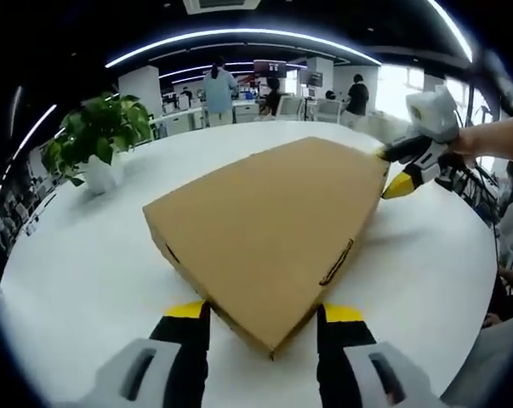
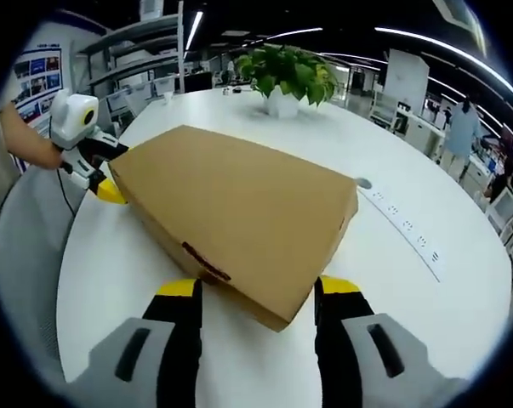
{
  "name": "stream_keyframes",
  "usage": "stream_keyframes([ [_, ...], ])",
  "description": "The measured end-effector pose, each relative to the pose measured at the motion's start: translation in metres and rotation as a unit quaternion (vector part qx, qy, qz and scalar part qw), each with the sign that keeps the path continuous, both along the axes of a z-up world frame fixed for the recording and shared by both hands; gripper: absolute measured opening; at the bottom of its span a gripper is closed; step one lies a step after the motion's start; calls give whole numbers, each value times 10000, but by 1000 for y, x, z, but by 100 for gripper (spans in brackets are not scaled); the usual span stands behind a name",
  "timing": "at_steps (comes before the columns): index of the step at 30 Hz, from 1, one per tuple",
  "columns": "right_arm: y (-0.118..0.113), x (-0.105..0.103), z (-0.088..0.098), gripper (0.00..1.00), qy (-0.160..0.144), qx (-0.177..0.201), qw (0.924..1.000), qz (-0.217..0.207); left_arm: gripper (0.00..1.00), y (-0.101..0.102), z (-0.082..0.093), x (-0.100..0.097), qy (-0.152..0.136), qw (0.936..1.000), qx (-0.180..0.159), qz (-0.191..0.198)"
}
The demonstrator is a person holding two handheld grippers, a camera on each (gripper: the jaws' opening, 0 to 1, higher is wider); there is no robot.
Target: Operate the shoe box by opening the lid, removing the specified soft item, and placing it in the target area until the item is outside and the box remains undamaged.
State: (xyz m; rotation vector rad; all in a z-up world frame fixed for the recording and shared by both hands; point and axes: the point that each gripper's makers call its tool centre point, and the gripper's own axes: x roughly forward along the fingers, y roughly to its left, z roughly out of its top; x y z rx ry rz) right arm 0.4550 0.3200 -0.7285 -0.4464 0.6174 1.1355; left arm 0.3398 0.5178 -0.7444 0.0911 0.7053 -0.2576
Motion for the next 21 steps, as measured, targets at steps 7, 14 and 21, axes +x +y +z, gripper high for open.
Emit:
stream_keyframes([
  [7,3,-5,0,48,33,-47,9999,-128,49,5,1,1,125,9999,17,-102],
  [14,6,-11,0,48,106,15,9996,-277,48,12,2,0,125,9995,-21,-272],
  [21,11,-20,1,49,136,64,9990,-433,49,21,3,-1,124,9989,-211,-390],
])
